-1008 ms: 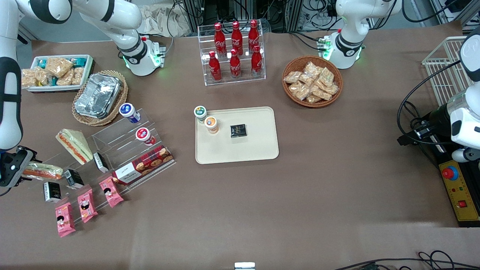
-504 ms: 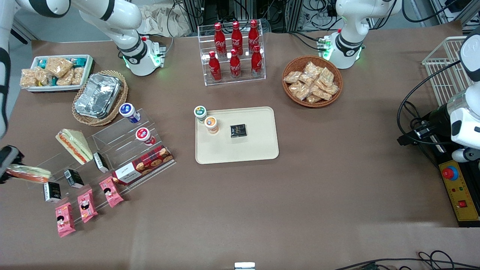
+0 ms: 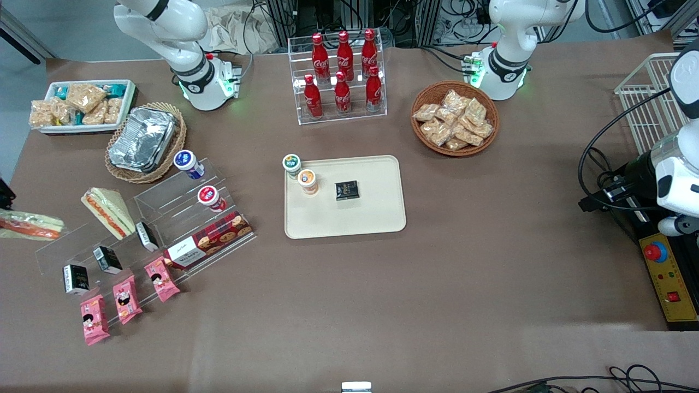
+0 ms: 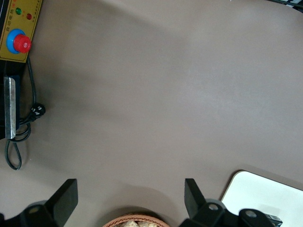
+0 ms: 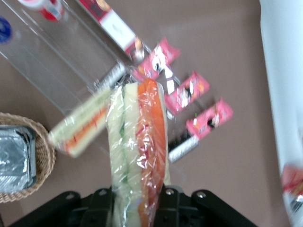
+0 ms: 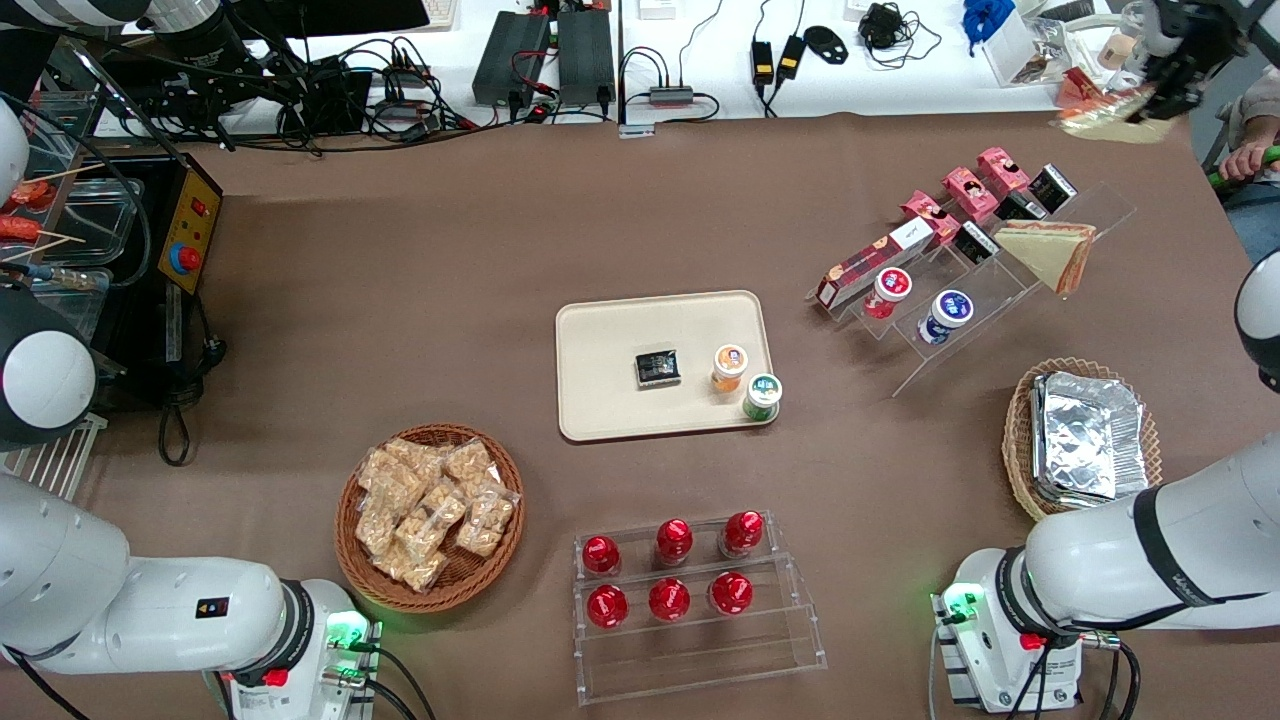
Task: Place sandwich on tray
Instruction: 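Lift the sandwich and carry it with the right gripper over the cream tray, then lower the sandwich onto the tray and open the right gripper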
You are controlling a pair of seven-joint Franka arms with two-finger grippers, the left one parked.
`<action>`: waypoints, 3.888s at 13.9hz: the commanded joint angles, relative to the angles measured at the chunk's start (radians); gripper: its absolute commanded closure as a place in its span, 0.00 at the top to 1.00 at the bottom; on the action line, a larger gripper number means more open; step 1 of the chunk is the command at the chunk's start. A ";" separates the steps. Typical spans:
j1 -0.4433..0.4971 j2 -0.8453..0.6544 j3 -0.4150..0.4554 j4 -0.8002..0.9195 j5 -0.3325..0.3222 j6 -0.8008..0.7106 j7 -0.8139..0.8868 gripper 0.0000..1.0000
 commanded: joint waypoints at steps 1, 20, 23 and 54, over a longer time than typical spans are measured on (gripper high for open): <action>0.123 -0.029 -0.005 -0.013 0.012 -0.016 0.050 0.00; 0.848 0.228 -0.008 -0.015 0.018 0.190 0.647 0.00; 0.944 0.326 -0.010 -0.021 -0.014 0.301 0.650 0.00; 0.919 0.310 -0.026 -0.041 -0.076 0.187 0.932 1.00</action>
